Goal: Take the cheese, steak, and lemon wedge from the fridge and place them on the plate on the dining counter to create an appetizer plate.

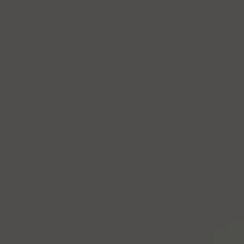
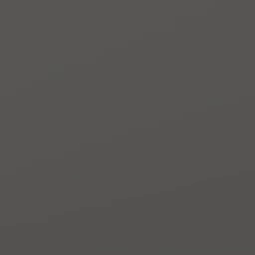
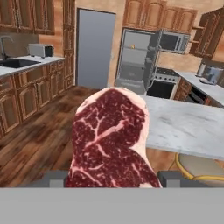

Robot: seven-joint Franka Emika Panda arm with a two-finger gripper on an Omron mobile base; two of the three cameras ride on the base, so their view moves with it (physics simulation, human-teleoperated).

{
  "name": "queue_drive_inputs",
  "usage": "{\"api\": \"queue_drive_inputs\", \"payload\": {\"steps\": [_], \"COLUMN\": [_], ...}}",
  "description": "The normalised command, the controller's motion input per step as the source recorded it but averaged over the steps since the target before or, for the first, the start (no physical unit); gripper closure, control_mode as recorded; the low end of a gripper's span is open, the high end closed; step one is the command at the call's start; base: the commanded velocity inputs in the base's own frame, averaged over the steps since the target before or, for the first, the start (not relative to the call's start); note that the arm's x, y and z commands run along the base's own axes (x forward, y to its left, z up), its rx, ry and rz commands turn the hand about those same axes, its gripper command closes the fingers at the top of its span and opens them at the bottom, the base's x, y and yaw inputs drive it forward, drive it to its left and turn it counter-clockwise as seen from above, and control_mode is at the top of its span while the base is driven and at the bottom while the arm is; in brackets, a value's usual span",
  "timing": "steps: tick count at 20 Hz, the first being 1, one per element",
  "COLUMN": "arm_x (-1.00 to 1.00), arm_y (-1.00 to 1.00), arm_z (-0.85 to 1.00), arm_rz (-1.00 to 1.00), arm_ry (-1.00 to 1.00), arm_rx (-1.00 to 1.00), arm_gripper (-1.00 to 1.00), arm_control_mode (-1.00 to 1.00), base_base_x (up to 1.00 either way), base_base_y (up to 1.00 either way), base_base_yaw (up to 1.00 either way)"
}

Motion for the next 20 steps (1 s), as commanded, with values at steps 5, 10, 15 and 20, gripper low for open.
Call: {"api": "queue_drive_inputs", "payload": {"steps": [5,10,15,20], "arm_x": [0.00,0.00,0.00,0.00], "arm_y": [0.00,0.00,0.00,0.00], "arm_z": [0.00,0.00,0.00,0.00], "arm_rz": [0.00,0.00,0.00,0.00], "arm_ry": [0.00,0.00,0.00,0.00], "arm_rx": [0.00,0.00,0.00,0.00], "arm_gripper": [1.00,1.00,1.00,1.00], "arm_control_mode": [1.00,1.00,1.00,1.00], "base_base_x": [0.44,0.31,0.26,0.32], "base_base_y": [-1.00,-1.00,-1.00,-1.00], "base_base_yaw": [-0.17,-0.14,-0.15,-0.15]}}
